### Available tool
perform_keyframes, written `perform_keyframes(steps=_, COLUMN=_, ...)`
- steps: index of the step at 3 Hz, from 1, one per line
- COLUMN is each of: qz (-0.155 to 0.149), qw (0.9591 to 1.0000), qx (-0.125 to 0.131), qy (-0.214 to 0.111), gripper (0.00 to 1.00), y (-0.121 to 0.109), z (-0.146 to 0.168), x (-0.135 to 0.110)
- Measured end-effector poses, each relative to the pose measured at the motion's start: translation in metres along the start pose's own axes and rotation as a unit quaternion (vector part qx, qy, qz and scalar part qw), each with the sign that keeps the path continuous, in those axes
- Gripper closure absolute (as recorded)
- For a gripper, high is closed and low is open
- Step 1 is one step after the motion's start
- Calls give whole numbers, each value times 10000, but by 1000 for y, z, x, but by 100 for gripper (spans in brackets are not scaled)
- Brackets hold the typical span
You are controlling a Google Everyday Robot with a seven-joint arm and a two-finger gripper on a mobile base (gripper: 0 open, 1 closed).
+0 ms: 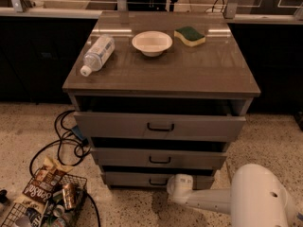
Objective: Close bottom drawer
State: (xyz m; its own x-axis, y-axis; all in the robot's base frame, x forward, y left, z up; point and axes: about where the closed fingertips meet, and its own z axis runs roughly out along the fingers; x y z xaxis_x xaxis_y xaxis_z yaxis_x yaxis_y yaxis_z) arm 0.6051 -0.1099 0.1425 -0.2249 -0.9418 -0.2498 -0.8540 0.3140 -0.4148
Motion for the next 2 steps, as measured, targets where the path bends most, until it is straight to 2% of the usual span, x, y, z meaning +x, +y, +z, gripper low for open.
perform_keyframes(steps=2, qz=0, qw=10000, qx=-5, qy=1, gripper=36, y=1, z=0, x=0)
